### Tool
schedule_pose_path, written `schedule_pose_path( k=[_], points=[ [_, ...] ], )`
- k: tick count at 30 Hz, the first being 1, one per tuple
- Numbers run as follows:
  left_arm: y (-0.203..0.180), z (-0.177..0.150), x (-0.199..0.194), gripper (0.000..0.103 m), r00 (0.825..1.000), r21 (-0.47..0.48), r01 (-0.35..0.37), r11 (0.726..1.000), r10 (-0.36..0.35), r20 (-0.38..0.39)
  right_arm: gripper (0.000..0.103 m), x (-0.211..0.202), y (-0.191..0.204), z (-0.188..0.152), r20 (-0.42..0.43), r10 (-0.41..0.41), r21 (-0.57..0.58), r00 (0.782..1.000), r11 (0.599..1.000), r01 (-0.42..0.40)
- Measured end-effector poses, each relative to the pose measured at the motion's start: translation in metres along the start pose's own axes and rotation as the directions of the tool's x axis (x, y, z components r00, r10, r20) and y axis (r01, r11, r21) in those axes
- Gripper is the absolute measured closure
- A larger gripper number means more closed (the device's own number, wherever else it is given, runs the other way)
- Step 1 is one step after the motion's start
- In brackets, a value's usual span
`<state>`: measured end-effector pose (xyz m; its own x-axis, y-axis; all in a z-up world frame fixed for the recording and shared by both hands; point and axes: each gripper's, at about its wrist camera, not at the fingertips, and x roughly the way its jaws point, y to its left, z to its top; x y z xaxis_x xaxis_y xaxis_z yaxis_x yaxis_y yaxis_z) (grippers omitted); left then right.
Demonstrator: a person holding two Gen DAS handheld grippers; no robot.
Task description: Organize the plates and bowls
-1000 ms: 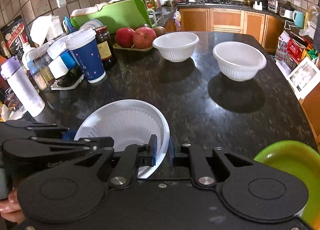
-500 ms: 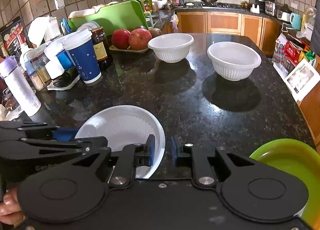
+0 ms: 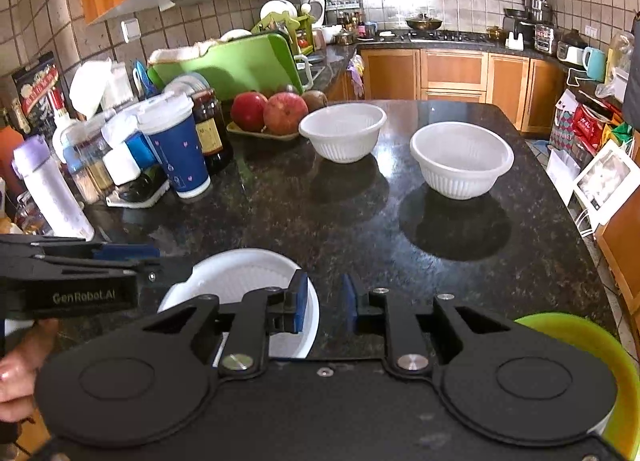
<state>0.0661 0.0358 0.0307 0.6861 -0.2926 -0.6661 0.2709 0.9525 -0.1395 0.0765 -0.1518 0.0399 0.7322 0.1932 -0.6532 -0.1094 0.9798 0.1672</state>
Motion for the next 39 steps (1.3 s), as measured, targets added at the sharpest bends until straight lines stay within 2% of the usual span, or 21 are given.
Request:
schedule_pose_path(
  k=[11, 18, 23, 26, 33, 39],
  points=[
    [-0.024, 0.054, 0.003, 0.053, 0.998, 0.093, 0.021, 0.995, -0.026, 0.051, 0.08, -0.025, -0.064, 0.055, 0.047, -0.016, 0.088, 0.999, 0.996, 0.012],
    [-0.041, 0.089, 0.023, 0.054, 0.999, 0.121, 0.027, 0.992, -0.031, 0.027, 0.077, -0.02, -0.12, 0.091, 0.057, -0.083, 0.136, 0.995, 0.988, 0.075],
    [-0.064, 0.115, 0.049, 0.054, 1.0, 0.15, -0.007, 0.989, 0.006, 0.008, 0.077, 0.003, -0.158, 0.117, 0.008, -0.079, 0.161, 0.997, 0.984, 0.077],
    [-0.072, 0.125, 0.066, 0.054, 1.0, 0.152, -0.003, 0.988, 0.007, -0.025, 0.077, 0.02, -0.174, 0.126, -0.013, -0.083, 0.169, 0.996, 0.982, 0.084],
    [-0.096, 0.14, 0.115, 0.054, 0.992, 0.14, 0.026, 0.99, -0.008, -0.129, 0.077, 0.072, -0.193, 0.13, -0.071, -0.059, 0.179, 0.996, 0.981, 0.071],
    [-0.107, 0.147, 0.147, 0.054, 0.986, 0.128, 0.028, 0.991, -0.007, -0.164, 0.077, 0.106, -0.196, 0.13, -0.101, -0.062, 0.131, 0.993, 0.988, 0.076]
  ],
)
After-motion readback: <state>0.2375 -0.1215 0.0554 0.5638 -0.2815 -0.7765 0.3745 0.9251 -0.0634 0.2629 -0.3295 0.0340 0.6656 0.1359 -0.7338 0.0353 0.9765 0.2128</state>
